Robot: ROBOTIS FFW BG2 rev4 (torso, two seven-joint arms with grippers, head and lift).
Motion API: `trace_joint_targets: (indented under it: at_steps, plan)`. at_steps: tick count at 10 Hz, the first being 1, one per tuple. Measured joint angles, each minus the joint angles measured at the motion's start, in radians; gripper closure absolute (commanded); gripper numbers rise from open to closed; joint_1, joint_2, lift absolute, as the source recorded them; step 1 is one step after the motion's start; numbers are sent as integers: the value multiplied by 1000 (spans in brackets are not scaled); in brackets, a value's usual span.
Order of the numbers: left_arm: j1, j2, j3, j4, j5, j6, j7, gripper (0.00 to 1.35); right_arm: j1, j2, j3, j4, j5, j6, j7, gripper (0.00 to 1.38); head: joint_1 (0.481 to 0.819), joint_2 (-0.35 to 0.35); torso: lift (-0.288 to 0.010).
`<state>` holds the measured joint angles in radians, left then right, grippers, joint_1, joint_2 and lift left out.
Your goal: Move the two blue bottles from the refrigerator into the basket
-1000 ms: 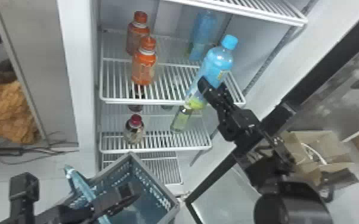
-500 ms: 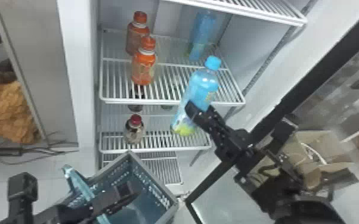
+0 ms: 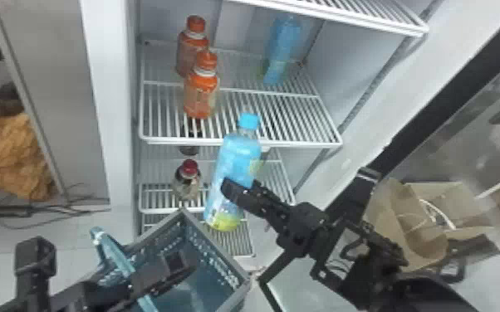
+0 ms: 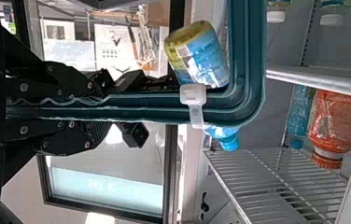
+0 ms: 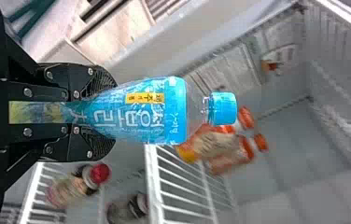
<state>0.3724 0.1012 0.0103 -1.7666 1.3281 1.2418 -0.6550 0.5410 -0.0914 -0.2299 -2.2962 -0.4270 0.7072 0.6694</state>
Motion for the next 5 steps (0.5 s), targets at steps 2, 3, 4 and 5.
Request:
trace_joint_targets:
  at_steps: [2, 3, 4, 5]
  plan:
    - [-2, 0, -1, 2, -1, 0, 0, 1202, -15, -6, 7, 5, -1, 82, 45, 1277, 695, -301, 8]
    - [-5, 0, -2, 3, -2, 0, 0, 1202, -17, -7, 14, 14, -6, 115, 67, 1277, 695, -292, 8]
    - [-6, 0, -3, 3, -1, -2, 0, 1202, -18, -9, 24, 23, -9, 145, 80, 1277, 695, -286, 8]
    - [-8, 0, -3, 4, 0, -4, 0, 1202, -18, -10, 32, 26, -10, 169, 88, 1277, 695, -274, 8]
